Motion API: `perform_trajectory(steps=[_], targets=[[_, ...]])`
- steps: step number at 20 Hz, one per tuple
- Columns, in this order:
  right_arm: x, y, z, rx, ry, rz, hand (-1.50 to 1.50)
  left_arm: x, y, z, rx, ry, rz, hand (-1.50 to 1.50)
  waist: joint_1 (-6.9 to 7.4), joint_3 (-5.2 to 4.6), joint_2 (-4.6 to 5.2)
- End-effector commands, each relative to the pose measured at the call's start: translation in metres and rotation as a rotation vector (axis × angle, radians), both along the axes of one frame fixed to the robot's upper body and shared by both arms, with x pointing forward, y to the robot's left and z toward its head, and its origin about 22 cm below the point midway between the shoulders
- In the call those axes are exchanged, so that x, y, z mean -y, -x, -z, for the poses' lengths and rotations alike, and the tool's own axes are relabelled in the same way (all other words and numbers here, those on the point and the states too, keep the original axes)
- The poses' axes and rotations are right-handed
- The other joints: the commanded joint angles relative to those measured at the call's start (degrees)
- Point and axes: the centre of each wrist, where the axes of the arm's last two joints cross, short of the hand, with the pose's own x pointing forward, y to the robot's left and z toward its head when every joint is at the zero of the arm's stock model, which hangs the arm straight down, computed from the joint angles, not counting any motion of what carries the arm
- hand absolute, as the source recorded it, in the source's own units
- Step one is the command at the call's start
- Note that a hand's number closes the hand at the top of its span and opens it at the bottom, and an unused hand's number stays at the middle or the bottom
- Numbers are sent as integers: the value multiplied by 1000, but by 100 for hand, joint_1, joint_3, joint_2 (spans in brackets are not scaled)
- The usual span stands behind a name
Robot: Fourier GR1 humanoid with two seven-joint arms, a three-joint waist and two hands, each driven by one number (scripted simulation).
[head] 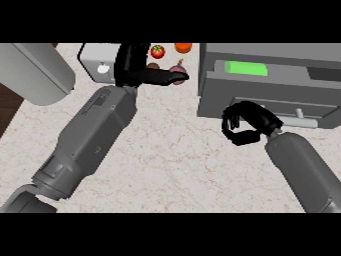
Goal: Pick up the cup, place it into the drawer and close the drawer
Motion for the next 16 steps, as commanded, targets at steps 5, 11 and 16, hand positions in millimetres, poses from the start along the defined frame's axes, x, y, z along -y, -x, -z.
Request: perform_trajectory(steps=[5,11,16], targets=[[35,-55,-49,125,-123,149,150,-39,3,5,-4,17,33,-150,276,27,136],[52,-72,-83,188,-157,290,150,-54,8,7,-2,-3,49,-150,474,26,169],[63,-75,-102,190,-198,301,150,-54,11,12,-8,-3,75,-150,596,25,216]])
